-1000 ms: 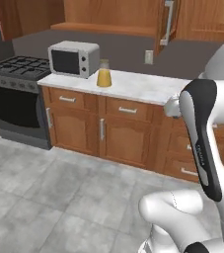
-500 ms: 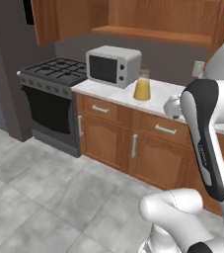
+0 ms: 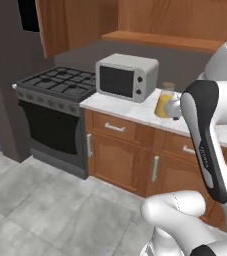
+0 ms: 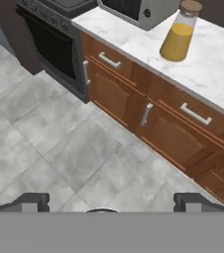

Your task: There is a tray on the dining counter. Grab the cup, mug, and pitcher and place them on the tray. The pitcher may be placed next to the tray if it cannot fit the tray.

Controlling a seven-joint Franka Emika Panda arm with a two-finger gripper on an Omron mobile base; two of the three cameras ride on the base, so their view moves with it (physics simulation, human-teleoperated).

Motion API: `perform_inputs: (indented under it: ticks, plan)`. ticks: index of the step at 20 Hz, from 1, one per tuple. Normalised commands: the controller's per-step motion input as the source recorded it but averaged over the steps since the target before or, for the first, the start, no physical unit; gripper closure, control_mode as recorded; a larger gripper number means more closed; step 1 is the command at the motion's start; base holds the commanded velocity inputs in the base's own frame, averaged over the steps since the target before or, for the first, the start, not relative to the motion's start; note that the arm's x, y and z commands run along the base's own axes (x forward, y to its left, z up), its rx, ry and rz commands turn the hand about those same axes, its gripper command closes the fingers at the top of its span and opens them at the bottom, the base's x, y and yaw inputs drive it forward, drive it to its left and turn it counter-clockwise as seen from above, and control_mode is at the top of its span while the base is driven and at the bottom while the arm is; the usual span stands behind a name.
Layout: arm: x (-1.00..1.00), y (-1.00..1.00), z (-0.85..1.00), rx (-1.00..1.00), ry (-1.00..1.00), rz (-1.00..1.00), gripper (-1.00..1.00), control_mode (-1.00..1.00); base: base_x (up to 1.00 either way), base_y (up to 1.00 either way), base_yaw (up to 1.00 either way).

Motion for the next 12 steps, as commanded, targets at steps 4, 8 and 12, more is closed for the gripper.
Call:
perform_inputs:
  ticks: [4, 8, 12]
  plan:
    - [0.00, 0.00, 0.00, 0.00, 0.00, 0.00, -1.00, 1.00, 0.73, 0.21, -0.55]
    - [0.00, 0.00, 0.00, 0.00, 0.00, 0.00, -1.00, 1.00, 0.57, 0.17, -0.60]
    - [0.00, 0.00, 0.00, 0.00, 0.00, 0.00, -1.00, 1.00, 0.65, 0.31, -0.50]
